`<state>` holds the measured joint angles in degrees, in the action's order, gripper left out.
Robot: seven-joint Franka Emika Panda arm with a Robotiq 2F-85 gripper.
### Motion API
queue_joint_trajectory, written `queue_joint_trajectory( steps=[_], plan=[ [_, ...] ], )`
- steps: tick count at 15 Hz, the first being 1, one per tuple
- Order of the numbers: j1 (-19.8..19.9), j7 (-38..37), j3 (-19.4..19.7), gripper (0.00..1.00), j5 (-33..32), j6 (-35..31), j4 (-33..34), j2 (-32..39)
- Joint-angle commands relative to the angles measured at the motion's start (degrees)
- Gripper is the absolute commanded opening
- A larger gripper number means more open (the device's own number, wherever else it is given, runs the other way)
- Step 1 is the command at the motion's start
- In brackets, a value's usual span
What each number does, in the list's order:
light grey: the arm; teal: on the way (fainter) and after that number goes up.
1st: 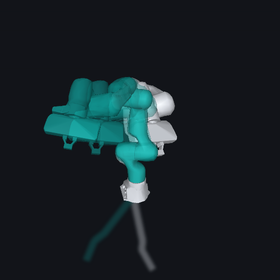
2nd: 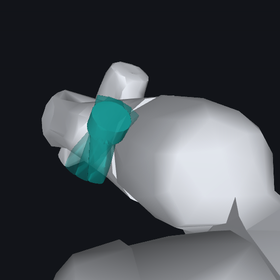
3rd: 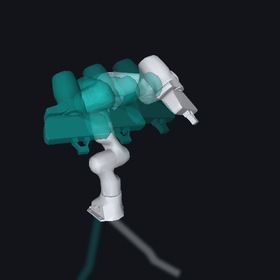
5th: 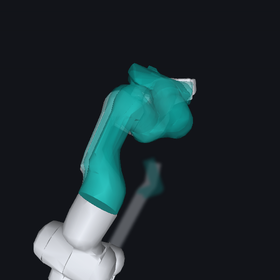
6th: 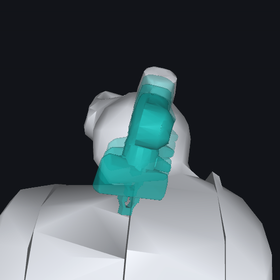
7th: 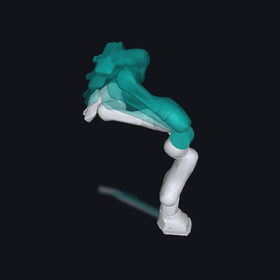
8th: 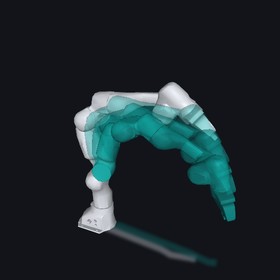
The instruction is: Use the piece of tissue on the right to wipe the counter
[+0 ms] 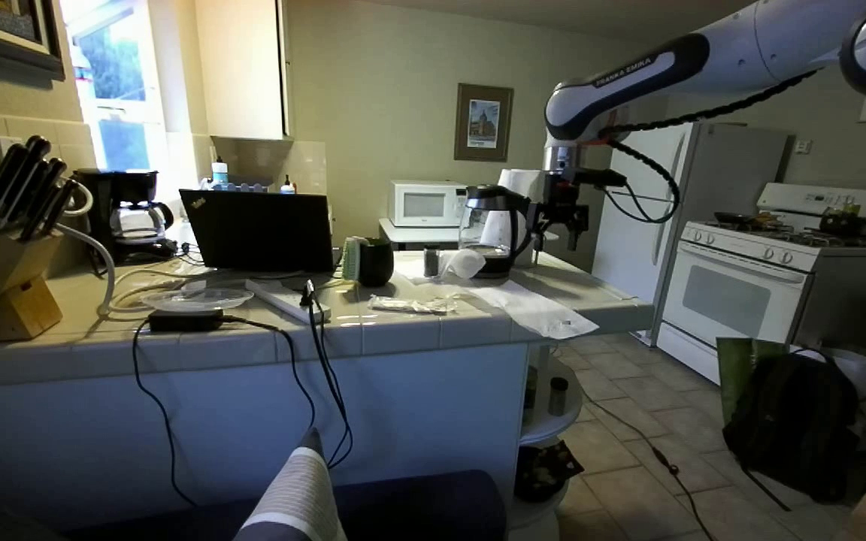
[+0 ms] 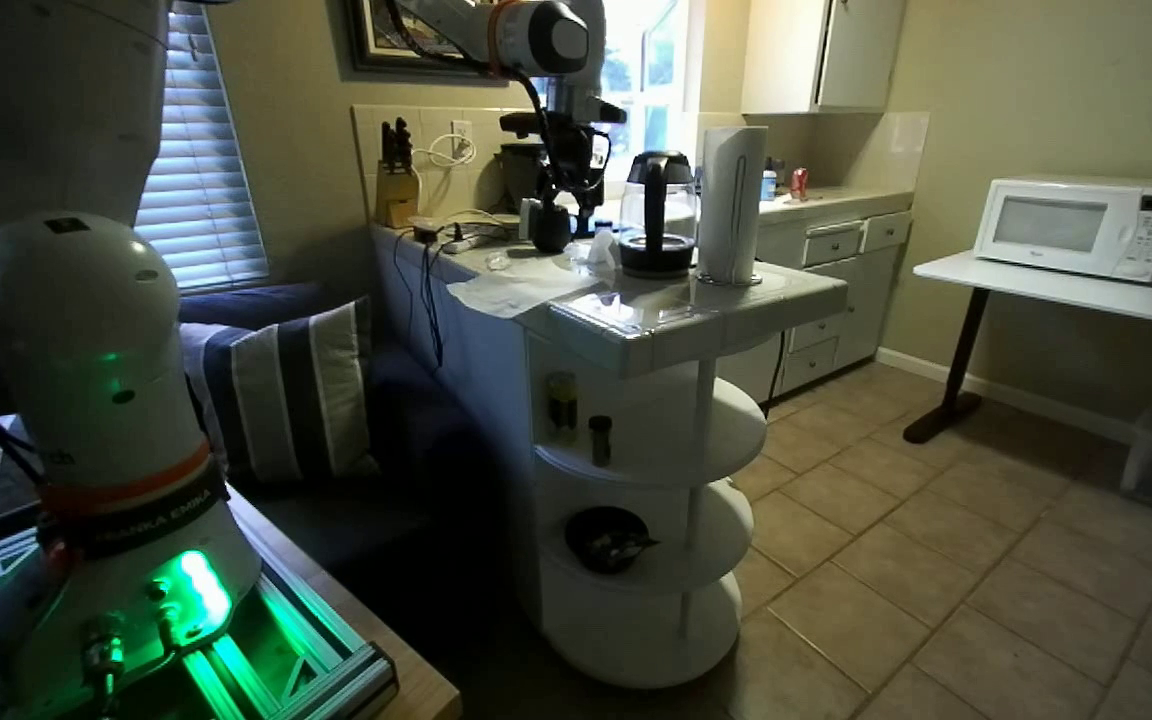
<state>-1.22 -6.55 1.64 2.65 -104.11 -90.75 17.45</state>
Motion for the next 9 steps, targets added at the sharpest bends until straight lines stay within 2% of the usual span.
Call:
queue_joint_trajectory(
  steps=[1,2,4,6,7,9],
  plan=[
    [2.0,-1.9,2.0,1.0,-2.4,4.5,-3.8,-2.0],
    [2.7,-1.6,2.6,1.0,-2.6,4.6,-5.3,-2.7],
    [3.6,-1.0,3.5,1.0,-3.7,0.3,-9.9,-5.2],
    [5.2,1.5,3.8,1.0,-1.5,-5.7,-14.4,-7.9],
    [4.7,0.3,3.4,1.0,-2.3,-1.0,-7.8,-3.3],
    [5.4,1.0,3.7,1.0,-2.2,-3.8,-10.8,-5.2]
  ],
)
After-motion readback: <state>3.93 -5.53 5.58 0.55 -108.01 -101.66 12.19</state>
